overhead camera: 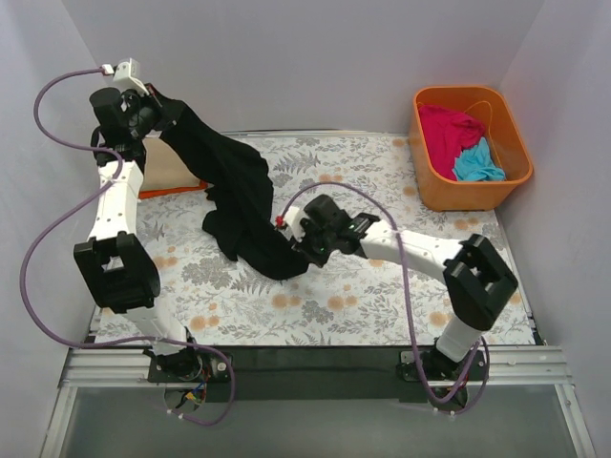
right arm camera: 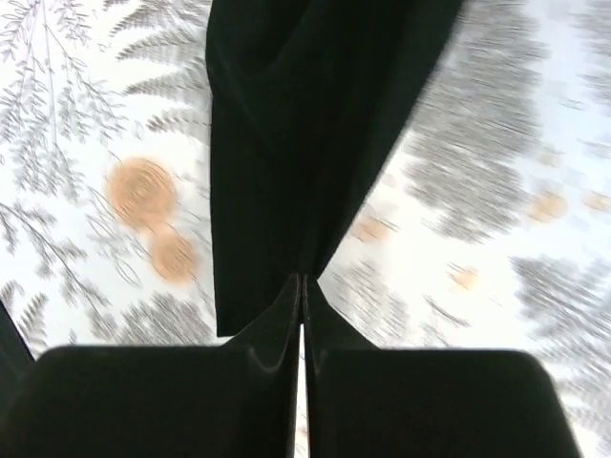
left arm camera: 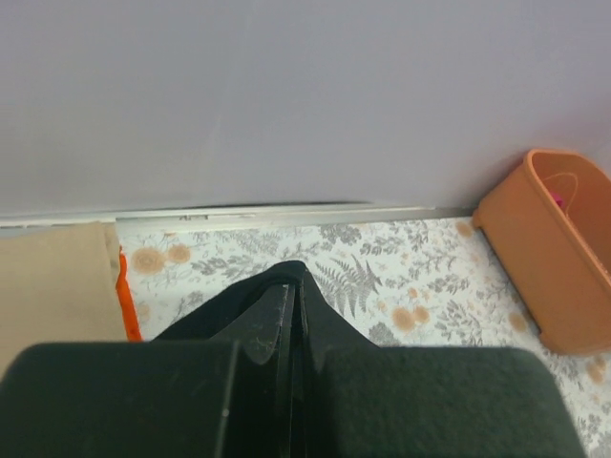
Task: Fold and stack the t-shirts
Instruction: Flatten the tshirt out
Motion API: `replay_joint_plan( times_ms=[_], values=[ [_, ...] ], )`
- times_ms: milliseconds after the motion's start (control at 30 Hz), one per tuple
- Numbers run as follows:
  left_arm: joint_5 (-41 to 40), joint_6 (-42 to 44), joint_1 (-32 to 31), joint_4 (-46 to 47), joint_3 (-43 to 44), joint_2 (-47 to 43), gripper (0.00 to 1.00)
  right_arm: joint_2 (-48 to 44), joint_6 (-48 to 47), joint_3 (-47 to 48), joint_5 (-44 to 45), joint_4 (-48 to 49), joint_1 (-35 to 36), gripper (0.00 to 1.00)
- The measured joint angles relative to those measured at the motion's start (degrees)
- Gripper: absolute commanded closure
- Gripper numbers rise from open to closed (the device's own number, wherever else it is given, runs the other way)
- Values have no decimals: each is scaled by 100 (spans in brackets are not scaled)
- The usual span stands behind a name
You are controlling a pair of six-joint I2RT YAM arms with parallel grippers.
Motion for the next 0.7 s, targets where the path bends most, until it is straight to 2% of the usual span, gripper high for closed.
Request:
replay_joint_plan(
  times_ms=[100, 267, 533, 700],
  values=[
    [87, 221, 94, -426, -168, -321, 100, -553, -463, 9, -146, -439, -710, 99],
    [315, 560, 286, -1329, -734, -1497, 100, -1722, -1464, 31, -66, -1032, -2297, 99],
    [308, 723, 387, -2094, -680, -3128, 100, -3077, -2426, 719, 90, -1419, -3300, 99],
    [-13, 793, 387, -2347, -225, -3482, 100, -3401, -2518, 1248, 345, -1241, -3495, 99]
  ],
)
